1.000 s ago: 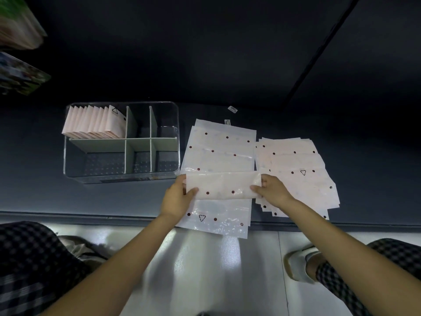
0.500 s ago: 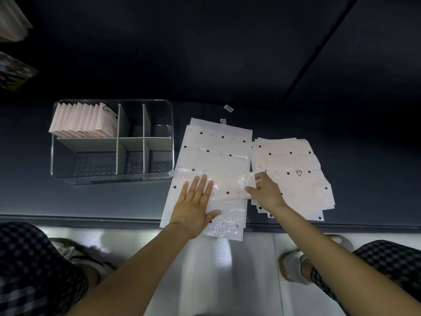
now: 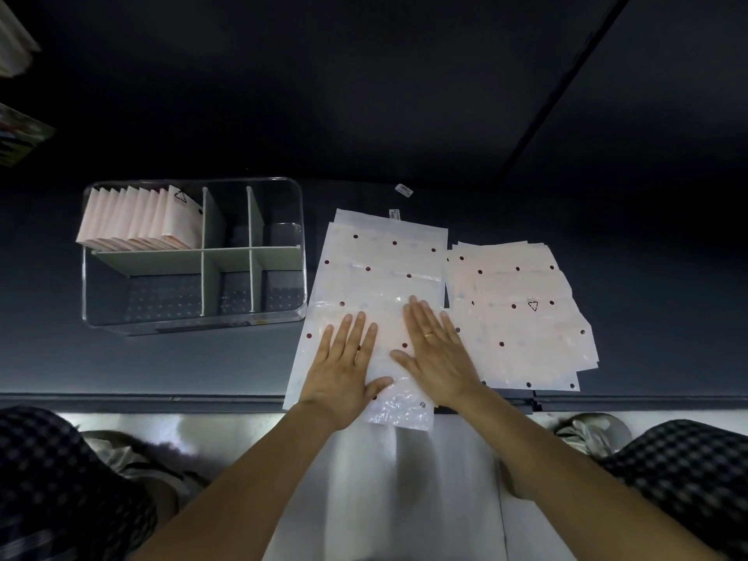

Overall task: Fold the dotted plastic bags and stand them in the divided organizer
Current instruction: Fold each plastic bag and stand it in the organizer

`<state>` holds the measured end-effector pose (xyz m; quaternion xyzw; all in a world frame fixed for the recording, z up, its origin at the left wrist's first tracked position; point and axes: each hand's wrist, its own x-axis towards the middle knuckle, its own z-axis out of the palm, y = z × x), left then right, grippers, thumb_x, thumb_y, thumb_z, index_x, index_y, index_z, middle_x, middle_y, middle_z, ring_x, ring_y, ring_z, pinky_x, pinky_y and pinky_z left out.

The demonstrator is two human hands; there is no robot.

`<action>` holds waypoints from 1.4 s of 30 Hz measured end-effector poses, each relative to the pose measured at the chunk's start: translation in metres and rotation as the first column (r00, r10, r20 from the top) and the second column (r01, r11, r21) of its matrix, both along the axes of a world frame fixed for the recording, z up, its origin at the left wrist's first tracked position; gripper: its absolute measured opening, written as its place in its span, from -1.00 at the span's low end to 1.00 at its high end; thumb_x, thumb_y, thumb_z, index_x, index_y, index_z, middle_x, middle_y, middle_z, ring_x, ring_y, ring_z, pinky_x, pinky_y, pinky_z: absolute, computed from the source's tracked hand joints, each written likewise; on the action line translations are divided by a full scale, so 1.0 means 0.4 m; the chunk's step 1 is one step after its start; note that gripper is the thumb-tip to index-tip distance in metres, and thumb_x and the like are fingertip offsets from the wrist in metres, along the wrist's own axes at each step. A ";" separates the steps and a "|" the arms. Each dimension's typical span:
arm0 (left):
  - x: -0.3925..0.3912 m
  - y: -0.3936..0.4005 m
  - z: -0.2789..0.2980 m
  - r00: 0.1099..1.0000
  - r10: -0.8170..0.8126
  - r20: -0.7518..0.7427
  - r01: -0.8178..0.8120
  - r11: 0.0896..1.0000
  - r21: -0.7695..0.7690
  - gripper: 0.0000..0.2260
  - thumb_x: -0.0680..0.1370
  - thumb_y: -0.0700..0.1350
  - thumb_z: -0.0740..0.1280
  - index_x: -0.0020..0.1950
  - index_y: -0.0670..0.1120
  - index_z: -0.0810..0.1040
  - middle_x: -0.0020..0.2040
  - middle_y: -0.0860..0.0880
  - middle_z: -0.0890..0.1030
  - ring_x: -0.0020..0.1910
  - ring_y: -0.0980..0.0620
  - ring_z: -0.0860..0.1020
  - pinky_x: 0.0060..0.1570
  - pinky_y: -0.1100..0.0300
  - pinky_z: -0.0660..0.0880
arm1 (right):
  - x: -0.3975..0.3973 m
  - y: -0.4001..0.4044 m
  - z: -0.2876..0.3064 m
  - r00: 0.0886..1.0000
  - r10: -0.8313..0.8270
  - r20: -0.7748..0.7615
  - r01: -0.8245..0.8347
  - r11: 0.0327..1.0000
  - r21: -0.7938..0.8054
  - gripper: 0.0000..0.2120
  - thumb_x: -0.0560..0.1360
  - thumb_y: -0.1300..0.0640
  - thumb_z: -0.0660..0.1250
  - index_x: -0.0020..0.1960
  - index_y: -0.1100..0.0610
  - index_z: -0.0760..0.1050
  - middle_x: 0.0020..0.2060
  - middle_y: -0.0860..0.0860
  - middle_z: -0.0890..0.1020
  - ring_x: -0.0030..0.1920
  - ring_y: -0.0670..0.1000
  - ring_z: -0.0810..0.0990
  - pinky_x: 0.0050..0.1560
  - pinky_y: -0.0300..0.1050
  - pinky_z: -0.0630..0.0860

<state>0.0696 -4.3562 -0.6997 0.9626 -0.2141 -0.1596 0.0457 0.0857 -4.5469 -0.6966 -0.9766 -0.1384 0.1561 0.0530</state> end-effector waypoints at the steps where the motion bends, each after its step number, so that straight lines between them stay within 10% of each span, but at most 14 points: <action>1: 0.001 0.001 0.000 1.000 0.002 0.001 -0.002 1.000 -0.003 -0.30 0.48 0.34 -0.31 0.41 -0.06 -0.49 0.37 -0.06 -0.55 0.34 -0.06 -0.56 0.37 0.01 -0.49 | -0.001 -0.019 0.003 0.999 -0.035 -0.006 0.035 0.999 -0.022 -0.28 0.51 -0.33 -0.24 0.45 0.06 -0.43 0.46 -0.05 -0.36 0.46 -0.10 -0.40 0.46 -0.09 -0.37; 6: 0.003 0.004 -0.002 1.000 0.001 -0.008 -0.001 1.000 -0.013 -0.27 0.43 0.36 -0.37 0.41 -0.05 -0.49 0.37 -0.04 -0.55 0.35 -0.05 -0.56 0.35 0.02 -0.50 | -0.007 -0.072 0.043 0.998 -0.016 -0.066 0.013 0.999 -0.050 -0.14 0.51 -0.34 -0.03 0.49 0.20 -0.34 0.46 0.08 -0.37 0.48 0.00 -0.37 0.50 -0.09 -0.28; 11: 0.005 0.004 -0.004 1.000 0.001 -0.018 -0.001 1.000 -0.004 -0.28 0.43 0.36 -0.36 0.43 -0.05 -0.48 0.40 -0.05 -0.52 0.38 -0.04 -0.53 0.39 0.01 -0.46 | -0.012 -0.103 0.086 0.919 0.228 0.321 -0.230 0.973 -0.032 -0.45 0.32 0.14 0.54 0.24 0.30 0.51 0.19 0.19 0.57 0.14 0.12 0.60 0.11 -0.05 0.57; 19: 0.020 -0.002 0.022 0.998 0.058 -0.021 -0.058 0.998 -0.027 -0.36 0.60 0.24 -0.05 0.53 0.00 -0.25 0.55 -0.06 -0.25 0.52 -0.05 -0.26 0.44 0.02 -0.31 | 0.044 -0.095 0.115 0.920 0.338 0.198 -0.323 0.940 -0.107 -0.66 0.32 0.36 0.39 0.08 0.18 0.57 -0.03 0.08 0.61 -0.04 0.09 0.59 -0.26 -0.11 0.55; 23: 0.039 -0.026 0.069 0.997 0.074 -0.017 -0.075 0.997 -0.020 -0.44 0.62 0.17 0.05 0.55 0.08 -0.08 0.55 -0.11 0.05 0.52 -0.11 0.02 0.47 -0.03 -0.04 | 0.073 -0.091 0.152 1.000 0.024 0.003 -0.024 0.969 0.246 -0.79 0.52 0.21 0.23 0.10 0.07 0.54 0.00 -0.01 0.59 -0.01 0.00 0.52 -0.04 -0.11 0.44; 26: 0.067 -0.038 0.125 0.982 0.177 0.062 -0.167 0.975 -0.150 -0.67 0.63 0.07 0.09 0.38 0.10 0.35 0.16 -0.07 0.56 0.16 -0.12 0.49 0.16 0.08 0.34 | 0.095 -0.075 0.224 0.992 -0.109 -0.070 0.130 0.824 0.551 -0.79 0.49 0.24 0.31 0.08 0.04 0.56 -0.03 -0.06 0.60 -0.08 -0.12 0.50 -0.07 -0.25 0.39; 28: 0.078 -0.040 0.161 0.948 0.297 -0.118 -0.319 0.851 -0.418 -0.77 0.64 0.03 0.10 0.08 0.00 0.51 -0.19 -0.05 0.58 -0.15 -0.12 0.53 -0.15 0.08 0.39 | 0.097 -0.060 0.272 0.970 -0.233 -0.063 0.209 0.678 0.704 -0.71 0.51 0.14 0.34 0.21 -0.05 0.45 0.12 -0.10 0.53 0.08 -0.19 0.46 0.09 -0.38 0.37; 30: 0.085 -0.041 0.194 0.824 0.313 -0.472 -0.564 0.525 -0.637 -0.70 0.64 0.03 0.12 -0.12 -0.10 0.51 -0.32 0.02 0.50 -0.29 0.01 0.48 -0.25 0.14 0.37 | 0.089 -0.043 0.299 0.907 -0.398 -0.134 0.329 0.474 0.817 -0.61 0.53 0.03 0.31 0.32 -0.09 0.30 0.23 -0.12 0.43 0.21 -0.17 0.41 0.15 -0.37 0.35; 34: 0.068 -0.044 0.221 0.377 0.070 -0.923 -0.926 0.025 -0.376 -0.78 0.64 0.03 0.14 0.01 -0.02 0.54 -0.07 0.00 0.65 -0.08 0.03 0.61 -0.08 0.12 0.52 | 0.035 0.007 0.273 0.738 -0.387 -0.553 0.658 0.235 0.715 -0.41 0.55 0.02 0.27 0.48 0.03 0.06 0.01 -0.07 0.55 0.00 -0.09 0.58 -0.02 -0.24 0.50; 39: 0.023 -0.039 0.173 0.237 0.000 -0.972 -0.971 -0.035 -0.237 -0.73 0.66 -0.04 0.10 0.13 -0.14 0.52 -0.09 -0.08 0.68 -0.14 -0.04 0.66 -0.20 0.13 0.55 | -0.040 0.060 0.168 0.658 -0.393 -0.642 0.739 0.173 0.651 -0.39 0.53 0.22 0.32 0.45 -0.07 0.12 -0.08 0.11 0.60 -0.09 -0.01 0.62 -0.01 -0.21 0.54; 42: 0.005 -0.008 0.134 0.478 0.361 -0.801 -0.865 0.038 -0.500 -0.78 0.63 -0.17 0.18 0.27 -0.16 0.41 -0.14 -0.05 0.56 -0.23 -0.05 0.55 -0.22 0.16 0.50 | -0.042 0.068 0.139 0.630 -0.410 -0.659 0.759 0.146 0.635 -0.52 0.52 0.29 0.31 0.35 -0.05 0.31 -0.10 0.14 0.59 -0.08 0.05 0.60 0.03 -0.13 0.52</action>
